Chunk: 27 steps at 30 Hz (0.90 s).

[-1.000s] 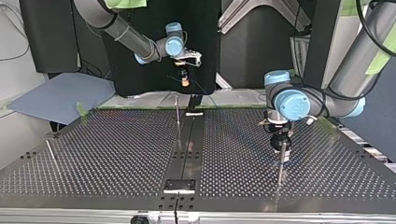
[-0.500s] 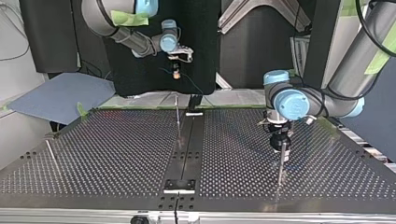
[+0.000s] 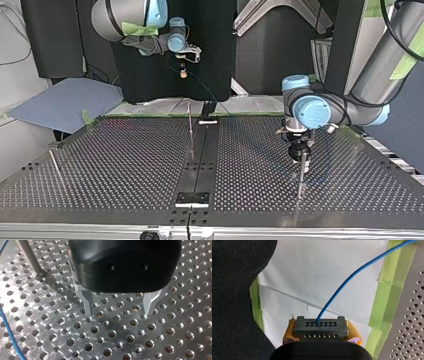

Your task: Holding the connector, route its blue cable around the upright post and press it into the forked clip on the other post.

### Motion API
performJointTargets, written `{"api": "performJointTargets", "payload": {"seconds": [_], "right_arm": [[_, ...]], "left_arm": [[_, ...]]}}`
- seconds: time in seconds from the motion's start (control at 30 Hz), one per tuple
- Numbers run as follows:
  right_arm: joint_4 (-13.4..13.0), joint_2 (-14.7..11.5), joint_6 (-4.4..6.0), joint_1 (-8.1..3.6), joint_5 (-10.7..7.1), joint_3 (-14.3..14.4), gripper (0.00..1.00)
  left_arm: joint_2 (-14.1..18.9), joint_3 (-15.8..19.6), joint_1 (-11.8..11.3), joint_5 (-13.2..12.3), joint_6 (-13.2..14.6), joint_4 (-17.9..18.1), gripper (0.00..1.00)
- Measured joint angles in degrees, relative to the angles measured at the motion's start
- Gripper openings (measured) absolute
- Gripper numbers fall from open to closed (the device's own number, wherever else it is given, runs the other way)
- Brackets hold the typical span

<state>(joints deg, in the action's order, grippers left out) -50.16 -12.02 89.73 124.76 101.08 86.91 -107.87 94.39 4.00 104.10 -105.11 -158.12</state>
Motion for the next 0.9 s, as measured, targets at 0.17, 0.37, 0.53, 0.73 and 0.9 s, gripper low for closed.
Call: {"api": "performJointTargets", "payload": {"seconds": [0.17,0.37,0.53,0.73,0.9], "right_arm": [[-0.14,0.04,-0.24,-0.56,0.13,-0.01,0.00],[-0.12,-1.63,-0.49,-0.93,0.18,0.42,0.00],[-1.35,-4.04,-0.57,-1.00,0.20,2.21,0.00],[-2.71,-7.02,-0.65,-1.09,0.26,4.95,0.00],[-4.20,-9.78,-0.64,-1.29,0.46,7.35,0.00]], "left_arm": [[0.00,0.00,0.01,0.00,0.03,0.00,1.00],[0.00,0.00,0.03,0.00,0.01,0.00,1.00],[0.00,0.00,0.16,0.00,0.00,-0.16,1.00],[0.00,0.00,0.38,0.00,0.00,-0.35,1.00],[0.00,0.01,0.40,0.18,-0.01,-0.43,1.00]]}}
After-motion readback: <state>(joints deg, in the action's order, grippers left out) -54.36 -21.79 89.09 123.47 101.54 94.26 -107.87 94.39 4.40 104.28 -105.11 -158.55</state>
